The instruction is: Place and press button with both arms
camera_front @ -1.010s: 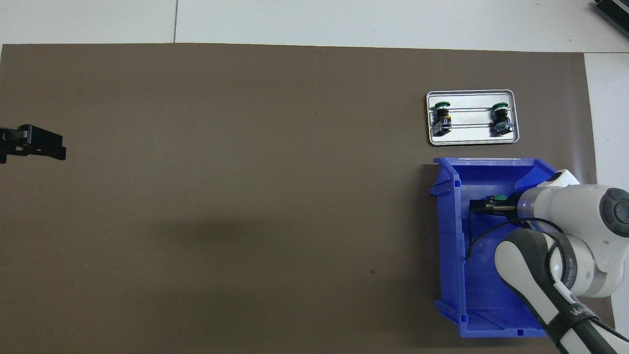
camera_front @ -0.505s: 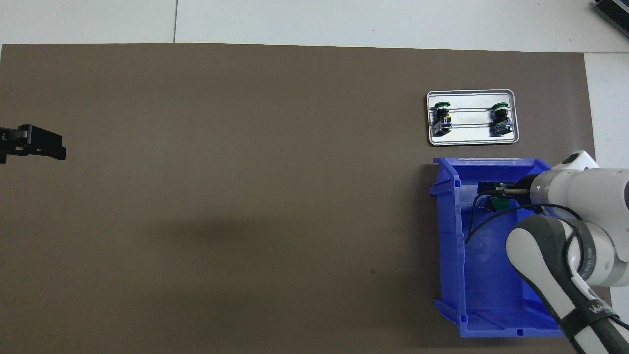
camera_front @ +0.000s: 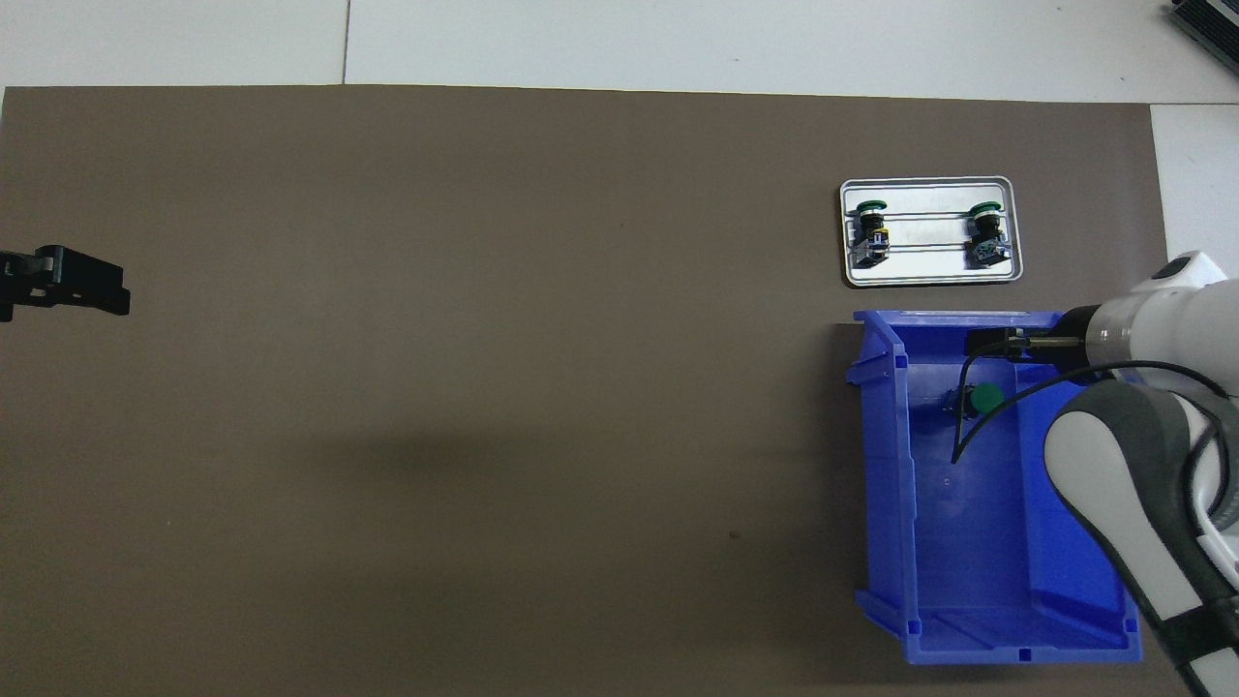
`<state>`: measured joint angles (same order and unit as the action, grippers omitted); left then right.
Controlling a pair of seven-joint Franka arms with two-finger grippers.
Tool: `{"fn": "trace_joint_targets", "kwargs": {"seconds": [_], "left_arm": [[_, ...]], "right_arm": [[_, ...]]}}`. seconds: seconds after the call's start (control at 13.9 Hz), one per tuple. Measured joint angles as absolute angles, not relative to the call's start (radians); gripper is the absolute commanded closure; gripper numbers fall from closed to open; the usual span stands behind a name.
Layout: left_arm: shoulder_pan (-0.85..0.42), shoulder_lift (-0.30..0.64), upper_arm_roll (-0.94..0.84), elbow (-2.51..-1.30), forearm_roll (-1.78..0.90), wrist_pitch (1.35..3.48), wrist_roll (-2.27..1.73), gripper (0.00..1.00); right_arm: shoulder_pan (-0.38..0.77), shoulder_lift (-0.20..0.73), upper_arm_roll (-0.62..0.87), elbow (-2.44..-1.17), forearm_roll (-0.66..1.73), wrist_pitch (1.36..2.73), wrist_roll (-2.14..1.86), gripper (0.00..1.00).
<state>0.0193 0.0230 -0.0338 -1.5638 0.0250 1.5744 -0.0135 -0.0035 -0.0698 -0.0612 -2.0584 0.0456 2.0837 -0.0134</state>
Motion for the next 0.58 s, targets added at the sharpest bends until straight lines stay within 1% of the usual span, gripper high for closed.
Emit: {"fn": "trace_joint_targets", "kwargs": {"seconds": [0.36,0.58], "left_arm": [[0.019,0.023,-0.034,-1.564,0.025,1.574,-0.014,0.00],[0.019,0.023,-0.034,-1.564,0.025,1.574,-0.014,0.00]], "right_arm": [[-0.004,-0.079,-0.061,-1.797,0.003,1.757,-0.033,0.00],[-0.006,-0.087,-0.061,-1.681,-0.001,1.606,-0.042,0.00]]}}
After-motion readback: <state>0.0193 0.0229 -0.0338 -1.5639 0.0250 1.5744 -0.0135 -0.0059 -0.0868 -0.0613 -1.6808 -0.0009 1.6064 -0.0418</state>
